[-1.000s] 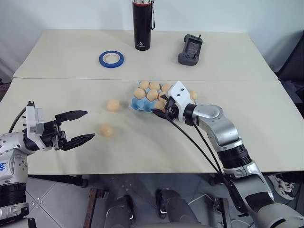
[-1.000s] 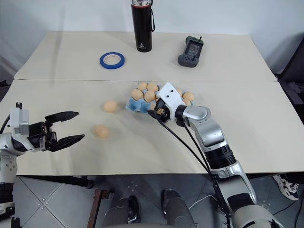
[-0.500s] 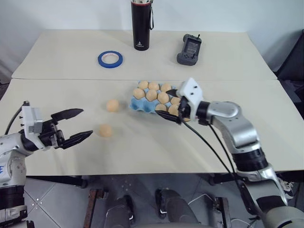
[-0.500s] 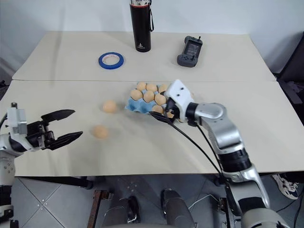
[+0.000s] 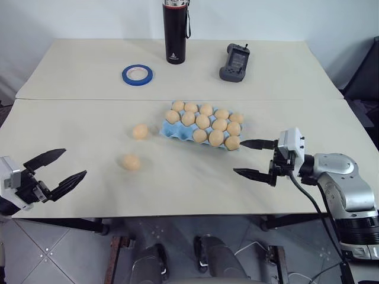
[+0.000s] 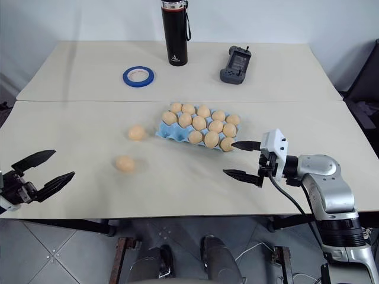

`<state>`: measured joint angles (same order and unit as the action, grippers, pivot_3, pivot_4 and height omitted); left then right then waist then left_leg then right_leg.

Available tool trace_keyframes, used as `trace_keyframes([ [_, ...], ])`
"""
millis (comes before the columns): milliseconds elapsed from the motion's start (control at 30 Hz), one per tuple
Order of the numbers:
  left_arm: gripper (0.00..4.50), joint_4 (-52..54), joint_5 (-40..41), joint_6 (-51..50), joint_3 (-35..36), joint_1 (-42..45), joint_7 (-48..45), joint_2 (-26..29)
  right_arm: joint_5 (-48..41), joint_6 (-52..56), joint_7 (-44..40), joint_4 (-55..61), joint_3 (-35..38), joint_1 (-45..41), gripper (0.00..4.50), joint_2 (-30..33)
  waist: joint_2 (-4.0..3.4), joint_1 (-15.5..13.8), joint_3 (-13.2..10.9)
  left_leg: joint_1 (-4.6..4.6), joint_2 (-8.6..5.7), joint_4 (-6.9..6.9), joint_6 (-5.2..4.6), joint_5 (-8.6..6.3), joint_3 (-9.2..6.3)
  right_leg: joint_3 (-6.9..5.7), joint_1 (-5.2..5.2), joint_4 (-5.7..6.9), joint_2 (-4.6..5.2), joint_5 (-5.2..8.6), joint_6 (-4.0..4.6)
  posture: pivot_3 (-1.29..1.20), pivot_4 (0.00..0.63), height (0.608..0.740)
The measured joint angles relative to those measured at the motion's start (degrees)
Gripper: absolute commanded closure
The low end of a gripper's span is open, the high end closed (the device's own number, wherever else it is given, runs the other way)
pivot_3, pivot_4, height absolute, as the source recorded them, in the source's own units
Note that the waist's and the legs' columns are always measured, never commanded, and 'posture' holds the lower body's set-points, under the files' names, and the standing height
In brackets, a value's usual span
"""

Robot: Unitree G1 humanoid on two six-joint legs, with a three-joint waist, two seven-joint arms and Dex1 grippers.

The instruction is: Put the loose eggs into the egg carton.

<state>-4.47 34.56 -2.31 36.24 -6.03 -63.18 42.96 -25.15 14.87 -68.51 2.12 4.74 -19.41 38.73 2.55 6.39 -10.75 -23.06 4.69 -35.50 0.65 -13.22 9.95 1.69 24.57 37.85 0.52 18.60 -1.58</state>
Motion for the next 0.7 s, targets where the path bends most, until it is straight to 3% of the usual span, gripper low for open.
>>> trace_keyframes([
  [233, 0.00, 10.8, -0.1, -2.2, -0.6, -3.3, 7.8, -4.3, 0.0, -0.1, 1.3, -0.1, 0.0, -0.2, 0.03, 0.0, 0.00, -0.2, 0.0, -0.03, 0.00, 0.01, 0.02, -0.01, -0.06, -0.02, -0.01, -0.03, 0.01, 0.00, 0.01, 0.00, 0.150, 0.740],
  [433, 0.00, 19.1, -3.3, -6.2, -8.2, -3.0, 17.9, -8.9, -0.1, 0.1, 2.1, 0.2, 0.0, -0.1, 0.03, -0.1, 0.00, -0.5, 0.0, -0.02, -0.03, -0.03, -0.10, 0.06, -0.06, -0.01, -0.05, -0.03, -0.01, -0.04, -0.05, 0.00, 0.150, 0.740],
  [700, 0.00, 17.3, -11.8, -7.0, -17.2, 1.4, 26.4, -11.8, -0.1, 0.5, 3.4, 1.3, -0.3, -0.1, 0.03, -0.4, -0.01, -0.6, 0.0, -0.01, -0.03, -0.08, -0.20, 0.15, -0.07, 0.01, -0.07, 0.01, -0.06, -0.06, -0.09, 0.00, 0.150, 0.740],
])
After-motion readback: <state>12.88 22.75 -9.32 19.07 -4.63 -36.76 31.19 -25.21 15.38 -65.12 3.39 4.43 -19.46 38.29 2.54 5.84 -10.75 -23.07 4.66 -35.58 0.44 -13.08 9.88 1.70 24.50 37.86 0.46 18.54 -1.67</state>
